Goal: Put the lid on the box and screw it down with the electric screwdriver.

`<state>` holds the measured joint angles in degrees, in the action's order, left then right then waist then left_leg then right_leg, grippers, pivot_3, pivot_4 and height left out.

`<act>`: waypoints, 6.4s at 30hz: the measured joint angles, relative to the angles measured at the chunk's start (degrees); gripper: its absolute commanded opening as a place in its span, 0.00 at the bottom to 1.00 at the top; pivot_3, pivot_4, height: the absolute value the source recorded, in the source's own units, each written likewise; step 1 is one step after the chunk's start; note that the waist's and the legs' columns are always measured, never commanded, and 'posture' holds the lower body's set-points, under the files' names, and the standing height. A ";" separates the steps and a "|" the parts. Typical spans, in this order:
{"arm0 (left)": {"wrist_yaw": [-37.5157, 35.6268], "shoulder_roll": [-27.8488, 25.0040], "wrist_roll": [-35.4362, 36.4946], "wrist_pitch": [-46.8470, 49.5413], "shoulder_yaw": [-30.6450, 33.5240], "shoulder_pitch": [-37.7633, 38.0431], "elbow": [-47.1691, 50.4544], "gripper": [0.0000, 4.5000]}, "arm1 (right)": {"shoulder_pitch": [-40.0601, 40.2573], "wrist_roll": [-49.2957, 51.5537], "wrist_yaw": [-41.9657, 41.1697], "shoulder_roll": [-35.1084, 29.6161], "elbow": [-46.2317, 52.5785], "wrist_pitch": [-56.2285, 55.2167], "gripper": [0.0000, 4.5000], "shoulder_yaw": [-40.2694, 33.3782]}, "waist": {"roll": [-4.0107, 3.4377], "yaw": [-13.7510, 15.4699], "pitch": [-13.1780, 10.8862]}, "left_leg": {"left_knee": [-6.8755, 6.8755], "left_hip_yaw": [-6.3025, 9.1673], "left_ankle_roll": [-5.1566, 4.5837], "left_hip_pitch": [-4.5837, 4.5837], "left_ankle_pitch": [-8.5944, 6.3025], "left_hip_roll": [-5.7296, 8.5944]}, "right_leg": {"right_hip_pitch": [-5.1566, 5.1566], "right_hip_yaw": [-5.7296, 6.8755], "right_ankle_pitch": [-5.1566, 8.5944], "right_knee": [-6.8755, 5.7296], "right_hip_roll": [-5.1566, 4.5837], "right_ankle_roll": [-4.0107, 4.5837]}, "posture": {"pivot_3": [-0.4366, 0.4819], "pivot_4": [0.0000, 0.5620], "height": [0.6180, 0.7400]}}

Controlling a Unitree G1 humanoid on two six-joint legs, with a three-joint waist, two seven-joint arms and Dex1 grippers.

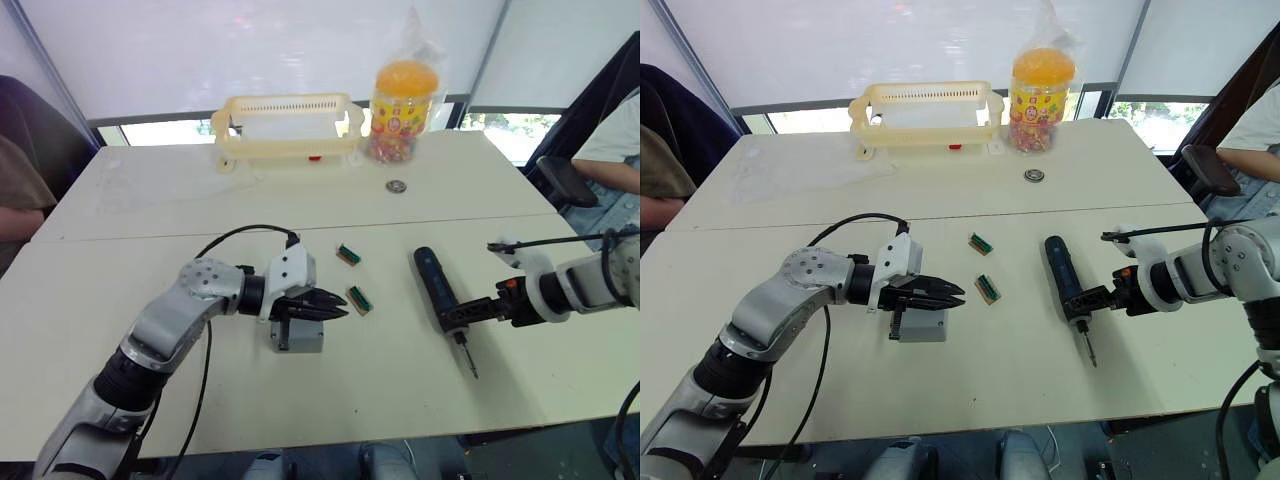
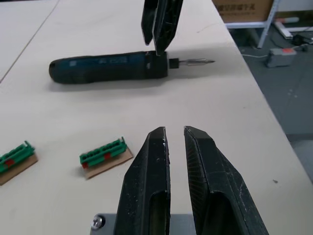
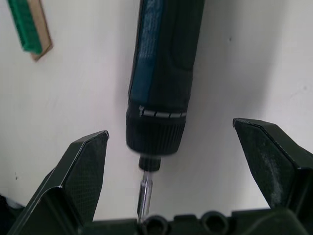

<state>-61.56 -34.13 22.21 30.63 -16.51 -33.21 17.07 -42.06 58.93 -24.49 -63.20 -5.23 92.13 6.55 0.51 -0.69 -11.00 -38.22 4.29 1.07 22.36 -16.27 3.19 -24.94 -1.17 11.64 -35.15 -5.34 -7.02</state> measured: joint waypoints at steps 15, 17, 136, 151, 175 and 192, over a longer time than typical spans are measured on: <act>5.97 -0.15 0.88 5.07 0.68 6.79 6.46 0.12 | -1.96 -5.08 0.96 4.88 -1.78 0.04 0.37 6.32 | 0.12 0.02 0.08 | -0.04 0.09 -0.01 -0.05 0.00 0.00 | 0.10 0.01 0.00 0.01 0.01 -0.01 | 0.48 0.27 1.00; 6.85 -0.13 1.03 5.72 0.69 7.86 7.46 0.12 | -1.89 -5.90 0.97 5.25 -1.66 0.04 0.37 6.28 | 0.20 0.03 0.13 | -0.08 0.15 -0.01 -0.13 0.00 0.00 | 0.22 0.01 0.00 0.02 0.01 -0.01 | 0.48 0.27 1.00; 1.91 -11.17 0.81 4.15 6.69 10.46 0.94 0.12 | 25.94 -39.59 -3.39 60.07 20.65 -80.76 0.38 3.40 | 0.06 -0.30 0.05 | 0.21 0.36 0.35 0.02 0.19 -0.04 | -0.36 -0.11 -0.03 -0.29 0.26 0.16 | 0.48 0.27 1.00; 1.87 -10.76 0.69 3.82 6.37 10.14 0.00 0.12 | 25.85 -39.93 -2.94 60.07 18.93 -82.00 0.38 3.46 | 0.06 -0.29 0.07 | 0.21 0.36 0.35 -0.02 0.19 -0.03 | -0.32 -0.11 -0.03 -0.30 0.26 0.16 | 0.48 0.27 1.00; 2.34 -10.97 -0.40 4.49 6.06 10.34 1.39 0.12 | 25.77 -43.27 -3.90 59.57 16.34 -85.98 0.38 5.27 | 0.05 -0.35 0.13 | 0.21 0.36 0.35 -0.10 0.19 -0.03 | -0.24 -0.11 -0.03 -0.31 0.27 0.16 | 0.48 0.27 1.00; 2.35 -11.36 -2.94 2.46 4.74 10.64 1.15 0.12 | 25.93 -46.85 -4.91 58.78 13.69 -89.97 0.38 7.21 | 0.06 -0.41 0.42 | 0.36 0.37 0.26 -1.04 0.12 -0.10 | 0.65 -0.09 0.10 -0.19 0.31 0.28 | 0.48 0.27 1.00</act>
<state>-59.21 -45.49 19.26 33.09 -11.77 -22.57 18.22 -16.13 12.08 -29.40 -4.42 8.46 2.16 13.75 0.57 -1.10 -10.58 -37.86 4.66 1.33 21.32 -16.15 3.09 -24.29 -1.26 11.74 -35.34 -5.03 -6.75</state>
